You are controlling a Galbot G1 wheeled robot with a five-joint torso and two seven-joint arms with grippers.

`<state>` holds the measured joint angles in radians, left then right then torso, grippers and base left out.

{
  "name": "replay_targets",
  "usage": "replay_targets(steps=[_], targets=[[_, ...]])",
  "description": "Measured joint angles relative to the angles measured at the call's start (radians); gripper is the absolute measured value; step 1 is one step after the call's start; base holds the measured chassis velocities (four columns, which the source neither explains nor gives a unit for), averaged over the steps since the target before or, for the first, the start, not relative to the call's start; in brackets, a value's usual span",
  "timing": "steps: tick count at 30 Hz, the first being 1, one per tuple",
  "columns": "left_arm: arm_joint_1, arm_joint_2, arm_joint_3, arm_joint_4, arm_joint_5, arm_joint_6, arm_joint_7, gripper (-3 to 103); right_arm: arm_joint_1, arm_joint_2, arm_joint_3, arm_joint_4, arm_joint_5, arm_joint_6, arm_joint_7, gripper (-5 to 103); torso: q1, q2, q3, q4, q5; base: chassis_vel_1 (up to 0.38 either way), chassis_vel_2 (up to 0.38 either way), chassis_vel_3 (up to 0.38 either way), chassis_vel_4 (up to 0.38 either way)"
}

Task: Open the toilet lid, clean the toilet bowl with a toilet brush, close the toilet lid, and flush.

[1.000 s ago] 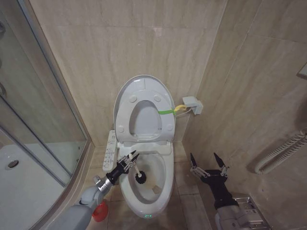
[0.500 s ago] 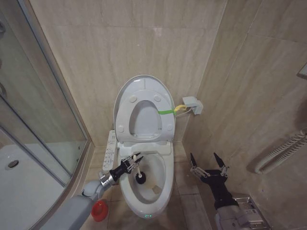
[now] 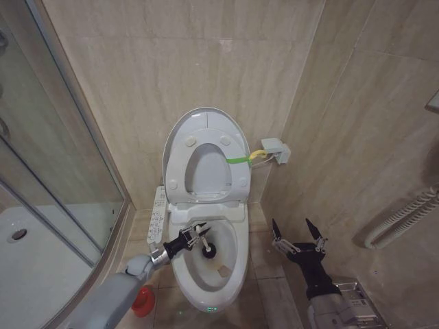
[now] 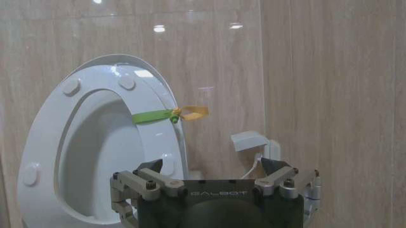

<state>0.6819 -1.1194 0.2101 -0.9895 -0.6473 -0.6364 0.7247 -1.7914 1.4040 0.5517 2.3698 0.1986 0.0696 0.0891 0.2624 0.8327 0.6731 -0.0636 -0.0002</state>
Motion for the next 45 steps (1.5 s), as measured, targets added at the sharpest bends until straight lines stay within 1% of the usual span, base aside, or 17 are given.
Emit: replay_targets(steps=[3,5,13,16,25,28,32,35,36,37,38,40,41,42,43,44,45], targets=[[-0.005,-0.008,-0.018,-0.030,0.001,0.000,-0.007,26,0.000,0.000,0.000,0.000,0.000,0.000,0.000,100,0.000,0.000,0.000,0.0001,0.0001,0.000,0.000,0.000,0.000],[-0.008,-0.006,-0.029,-0.080,-0.001,0.007,-0.021,26,0.000,0.000,0.000,0.000,0.000,0.000,0.000,100,0.000,0.000,0.000,-0.0001,0.0002,0.000,0.000,0.000,0.000],[0.029,0.013,-0.029,-0.245,-0.052,0.060,-0.061,26,0.000,0.000,0.000,0.000,0.000,0.000,0.000,100,0.000,0.000,0.000,0.0001,0.0003,0.000,0.000,0.000,0.000],[0.057,0.002,-0.016,-0.273,-0.074,0.072,-0.069,26,0.000,0.000,0.000,0.000,0.000,0.000,0.000,100,0.000,0.000,0.000,0.0000,0.0002,0.000,0.000,0.000,0.000],[0.140,-0.010,0.001,-0.316,-0.062,0.076,-0.073,26,0.000,0.000,0.000,0.000,0.000,0.000,0.000,100,0.000,0.000,0.000,0.0001,0.0003,0.000,0.000,0.000,0.000],[0.156,-0.017,0.001,-0.311,-0.053,0.074,-0.068,26,0.000,0.000,0.000,0.000,0.000,0.000,0.000,100,0.000,0.000,0.000,0.0002,0.0005,0.000,0.000,0.000,0.000],[0.164,-0.055,-0.007,-0.262,-0.044,0.063,-0.052,26,0.000,0.000,0.000,0.000,0.000,0.000,0.000,100,0.000,0.000,0.000,0.0001,0.0002,0.000,0.000,0.000,0.000],[0.152,-0.103,-0.024,-0.148,-0.008,0.029,-0.024,26,0.000,0.000,0.000,0.000,0.000,0.000,0.000,100,0.000,0.000,-0.001,-0.0006,0.0001,0.000,0.000,0.000,0.000],[0.152,-0.103,-0.024,-0.148,-0.008,0.029,-0.024,26,0.000,0.000,0.000,0.000,0.000,0.000,0.000,100,0.000,0.000,-0.001,-0.0006,0.0001,0.000,0.000,0.000,0.000],[0.149,-0.113,-0.027,-0.094,0.016,0.017,-0.013,26,0.000,0.000,0.001,0.000,0.000,0.000,0.001,100,0.000,0.000,0.000,-0.0013,0.0005,0.000,0.000,0.000,0.000],[0.143,-0.125,-0.039,-0.049,0.038,-0.005,0.001,26,0.000,-0.001,0.000,0.000,0.000,0.000,0.000,100,0.000,0.000,0.001,0.0014,-0.0004,0.000,0.000,0.000,0.000],[0.134,-0.131,-0.059,-0.018,0.052,-0.017,0.006,26,0.000,0.000,0.000,0.000,0.000,0.000,0.000,100,0.000,0.000,0.000,-0.0007,0.0004,0.000,0.000,0.000,0.000],[0.134,-0.131,-0.059,-0.018,0.052,-0.017,0.006,26,0.000,0.000,0.000,0.000,0.000,0.000,0.000,100,0.000,0.000,0.000,-0.0007,0.0004,0.000,0.000,0.000,0.000],[0.137,-0.131,-0.062,-0.025,0.051,-0.018,0.003,26,0.000,0.000,0.000,0.000,0.000,0.000,0.000,100,0.000,0.000,0.000,0.0006,0.0006,0.000,0.000,0.000,0.000],[0.140,-0.130,-0.068,-0.049,0.046,-0.013,-0.003,22,0.000,0.000,0.000,0.000,0.000,0.000,0.000,100,0.000,0.000,0.000,0.0005,0.0001,0.000,0.000,0.000,0.000],[0.142,-0.128,-0.077,-0.077,0.039,-0.007,-0.011,22,0.000,0.000,0.000,0.000,0.000,0.000,0.000,100,0.000,0.000,0.000,-0.0003,-0.0002,0.000,0.000,0.000,0.000],[0.142,-0.128,-0.077,-0.077,0.039,-0.007,-0.011,22,0.000,0.000,0.000,0.000,0.000,0.000,0.000,100,0.000,0.000,0.000,-0.0003,-0.0002,0.000,0.000,0.000,0.000]])
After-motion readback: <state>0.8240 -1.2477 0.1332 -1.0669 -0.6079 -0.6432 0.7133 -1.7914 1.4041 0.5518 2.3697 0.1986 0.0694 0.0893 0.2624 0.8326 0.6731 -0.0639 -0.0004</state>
